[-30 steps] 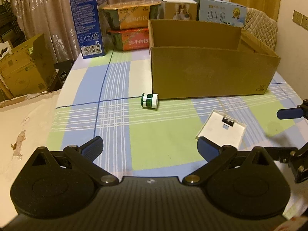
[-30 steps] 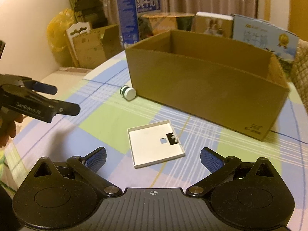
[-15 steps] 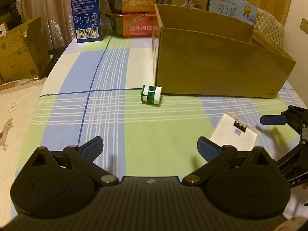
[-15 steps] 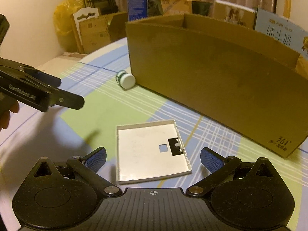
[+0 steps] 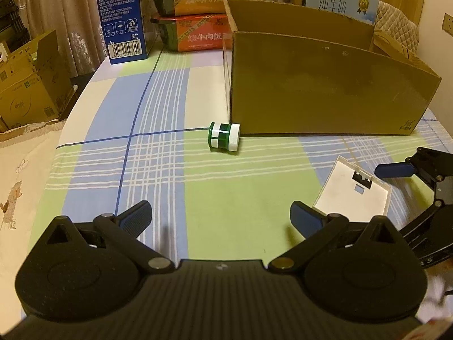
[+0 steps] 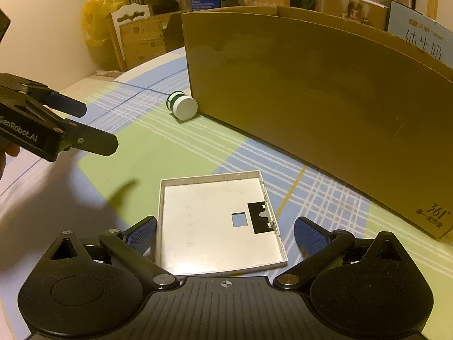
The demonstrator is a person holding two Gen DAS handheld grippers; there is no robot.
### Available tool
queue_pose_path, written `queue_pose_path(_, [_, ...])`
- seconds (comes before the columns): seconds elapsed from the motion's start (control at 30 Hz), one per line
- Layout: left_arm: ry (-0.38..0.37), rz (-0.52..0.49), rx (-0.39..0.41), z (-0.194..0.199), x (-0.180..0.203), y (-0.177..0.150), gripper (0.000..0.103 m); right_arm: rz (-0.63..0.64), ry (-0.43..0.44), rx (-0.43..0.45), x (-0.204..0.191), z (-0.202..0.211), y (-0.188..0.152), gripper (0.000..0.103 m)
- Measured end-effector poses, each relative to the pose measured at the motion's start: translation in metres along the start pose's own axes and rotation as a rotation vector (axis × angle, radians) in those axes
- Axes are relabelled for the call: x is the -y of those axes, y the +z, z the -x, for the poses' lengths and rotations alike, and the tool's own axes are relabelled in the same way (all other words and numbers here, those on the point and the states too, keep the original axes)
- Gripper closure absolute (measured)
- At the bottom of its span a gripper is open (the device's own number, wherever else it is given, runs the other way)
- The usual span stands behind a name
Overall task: Organize rigid objects
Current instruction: 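Grasp the white square plate with the right gripper while the left gripper grasps the green-white bottle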
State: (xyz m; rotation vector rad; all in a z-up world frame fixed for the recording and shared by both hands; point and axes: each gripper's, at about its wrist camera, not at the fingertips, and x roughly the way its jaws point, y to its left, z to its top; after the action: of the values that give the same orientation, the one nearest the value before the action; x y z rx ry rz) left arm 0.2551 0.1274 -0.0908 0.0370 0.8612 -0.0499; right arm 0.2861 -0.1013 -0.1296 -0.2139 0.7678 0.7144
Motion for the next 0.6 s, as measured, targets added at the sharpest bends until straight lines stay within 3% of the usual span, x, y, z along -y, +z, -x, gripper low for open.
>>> queue_pose_path(0.1, [0.005,-0.001,0.005,-0.003,-0.002,0.002,0.001,0.001,-0.007,0.011,-0.001,0.003,0.001,0.017])
queue_pose_path(0.47, [0.004,-0.069,0.069,-0.027,0.003,0.014,0.001,-0.08,-0.086,0.013,0.012,0.023,-0.004,0.018])
queue_pose_path(0.6, [-0.046,-0.007,0.109,-0.046,-0.003,0.024,0.003,-0.15,-0.132,0.003,0.025,0.035,-0.011,0.018])
